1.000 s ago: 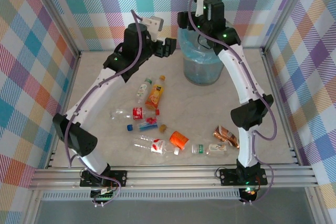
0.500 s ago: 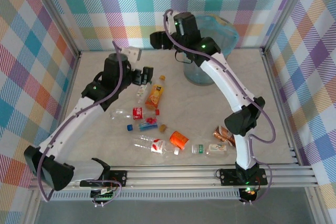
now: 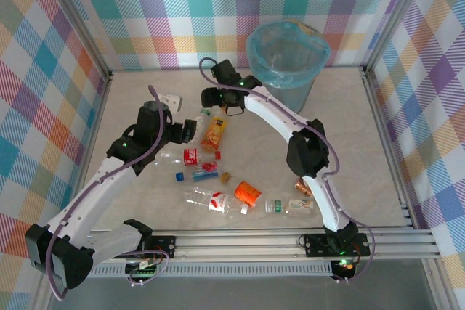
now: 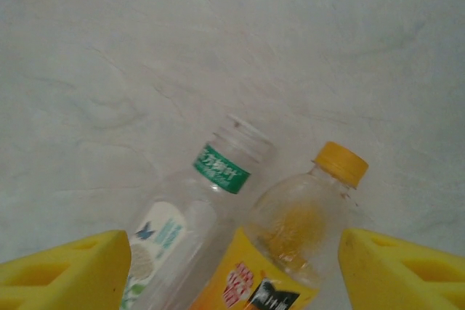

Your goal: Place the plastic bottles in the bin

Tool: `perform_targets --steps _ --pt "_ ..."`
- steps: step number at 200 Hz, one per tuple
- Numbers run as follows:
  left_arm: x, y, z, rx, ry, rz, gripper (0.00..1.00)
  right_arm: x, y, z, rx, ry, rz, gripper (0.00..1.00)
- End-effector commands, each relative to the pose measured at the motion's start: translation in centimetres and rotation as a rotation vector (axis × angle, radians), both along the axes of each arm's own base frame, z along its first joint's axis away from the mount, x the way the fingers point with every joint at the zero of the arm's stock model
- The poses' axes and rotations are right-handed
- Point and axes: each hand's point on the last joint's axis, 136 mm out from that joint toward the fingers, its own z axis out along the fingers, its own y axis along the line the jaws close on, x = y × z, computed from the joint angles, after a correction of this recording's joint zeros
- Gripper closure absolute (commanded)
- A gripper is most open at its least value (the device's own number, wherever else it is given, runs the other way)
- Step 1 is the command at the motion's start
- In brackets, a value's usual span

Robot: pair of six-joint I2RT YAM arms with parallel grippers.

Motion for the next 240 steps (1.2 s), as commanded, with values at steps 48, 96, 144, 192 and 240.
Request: perform_targets --steps 48,96,144,192,240 --pt "0.8 -1.1 -0.6 -0.074 0.021 -0.024 0.11 2.9 -1.6 -5.9 -0.030 0.077 -0.152 0.27" --pt "0.8 -1.2 -0.9 -0.072 0.031 -0.024 0.11 4.4 -2.5 -7.4 0.036 0.125 -0.212 0.26" --pt "0.7 -1.2 -1.1 -0.076 0.039 -0.026 0.11 5.1 -1.5 -8.6 0.128 0.171 -0.198 0.33" --pt "0.6 -1.3 -1.3 -0.080 0.050 -0.030 0.11 5.5 -1.4 -9.8 0.189 0.223 -0.204 0.41" --pt "0.7 -1.4 -1.2 -0.084 0.049 -0.029 0.11 5.5 -0.8 -9.2 0.243 0.245 -0.182 0.54"
